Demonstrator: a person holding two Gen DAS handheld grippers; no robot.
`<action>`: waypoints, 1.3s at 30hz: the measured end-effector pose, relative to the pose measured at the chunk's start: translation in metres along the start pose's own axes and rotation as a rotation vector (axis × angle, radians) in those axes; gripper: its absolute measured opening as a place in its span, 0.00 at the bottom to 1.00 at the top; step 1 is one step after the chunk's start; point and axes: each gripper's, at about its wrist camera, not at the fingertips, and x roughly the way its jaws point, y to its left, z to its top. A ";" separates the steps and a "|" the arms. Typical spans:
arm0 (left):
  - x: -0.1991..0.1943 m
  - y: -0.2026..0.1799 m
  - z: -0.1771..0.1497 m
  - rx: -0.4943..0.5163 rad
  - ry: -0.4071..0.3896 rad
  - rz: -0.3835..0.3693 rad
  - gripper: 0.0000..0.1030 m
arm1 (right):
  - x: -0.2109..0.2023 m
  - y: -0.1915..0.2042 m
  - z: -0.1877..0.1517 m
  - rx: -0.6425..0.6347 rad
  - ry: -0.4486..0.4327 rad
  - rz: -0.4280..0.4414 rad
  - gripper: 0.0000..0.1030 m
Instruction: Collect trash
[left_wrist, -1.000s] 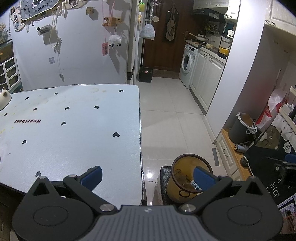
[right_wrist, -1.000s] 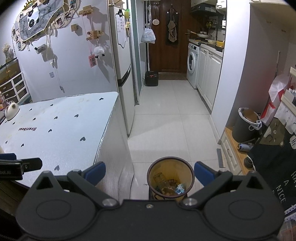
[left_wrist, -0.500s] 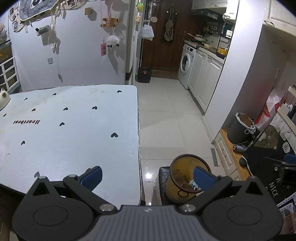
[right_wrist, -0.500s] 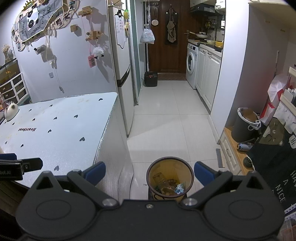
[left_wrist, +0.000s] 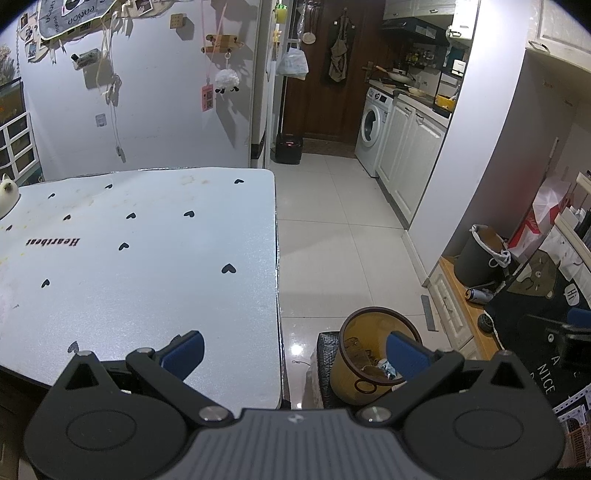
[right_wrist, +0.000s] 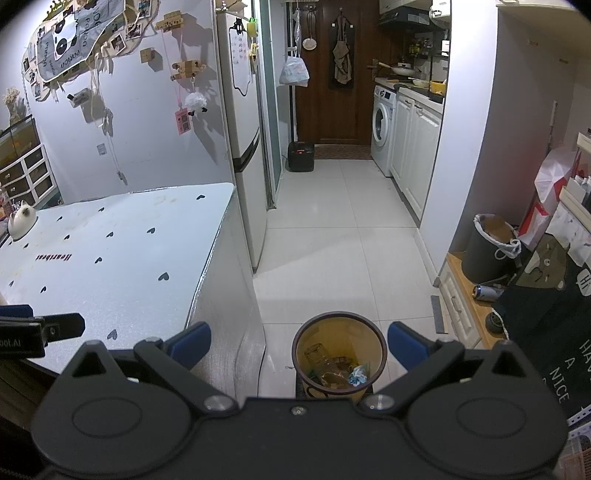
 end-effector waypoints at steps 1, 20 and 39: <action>0.000 0.000 0.000 0.000 0.000 0.000 1.00 | 0.000 0.000 0.000 0.000 0.000 0.000 1.00; 0.002 -0.002 0.001 0.001 0.003 0.000 1.00 | 0.004 -0.003 -0.001 0.006 0.007 -0.003 1.00; 0.006 -0.002 0.001 0.002 0.006 0.001 1.00 | 0.007 -0.002 0.001 0.005 0.009 -0.002 1.00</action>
